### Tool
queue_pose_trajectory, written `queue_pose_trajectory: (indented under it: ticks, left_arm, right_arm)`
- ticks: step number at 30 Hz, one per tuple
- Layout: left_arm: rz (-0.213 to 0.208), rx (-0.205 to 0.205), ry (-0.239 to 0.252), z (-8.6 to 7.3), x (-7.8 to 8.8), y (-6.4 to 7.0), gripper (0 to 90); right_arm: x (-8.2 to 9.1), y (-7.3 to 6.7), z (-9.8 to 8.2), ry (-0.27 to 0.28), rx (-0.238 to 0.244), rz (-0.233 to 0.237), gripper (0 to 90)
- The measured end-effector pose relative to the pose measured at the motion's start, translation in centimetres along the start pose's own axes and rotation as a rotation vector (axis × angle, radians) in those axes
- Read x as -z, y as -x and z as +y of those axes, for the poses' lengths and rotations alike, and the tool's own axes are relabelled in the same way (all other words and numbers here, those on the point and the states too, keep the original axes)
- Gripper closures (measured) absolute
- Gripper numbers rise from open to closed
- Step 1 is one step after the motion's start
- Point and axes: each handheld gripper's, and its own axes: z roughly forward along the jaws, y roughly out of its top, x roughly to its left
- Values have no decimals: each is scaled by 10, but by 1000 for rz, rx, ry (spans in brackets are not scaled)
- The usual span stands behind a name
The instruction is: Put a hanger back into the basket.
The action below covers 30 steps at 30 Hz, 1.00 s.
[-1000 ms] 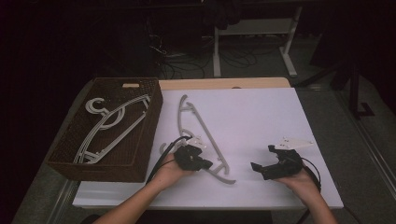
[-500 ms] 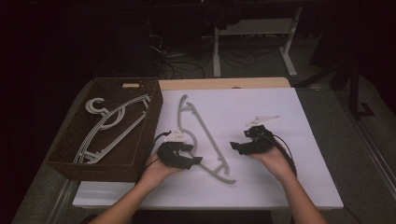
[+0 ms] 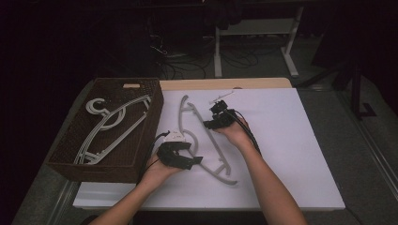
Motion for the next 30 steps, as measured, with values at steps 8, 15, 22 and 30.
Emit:
queue_pose_trajectory:
  ticks: [8, 15, 22, 30]
  left_arm:
    - [0, 10, -1, -1, -1, -2, 248]
    - [-1, 9, 1, -1, 0, -2, 249]
    - [1, 9, 2, -1, 1, -2, 253]
    - [-1, 8, 0, -1, 0, -1, 254]
  right_arm:
    - [-37, 1, 18, -64, -14, 1, 613]
    - [-53, 0, 22, -82, -18, -24, 736]
    - [-52, 1, 21, -77, -29, -47, 765]
    - [-37, 23, 11, -78, -71, -115, 798]
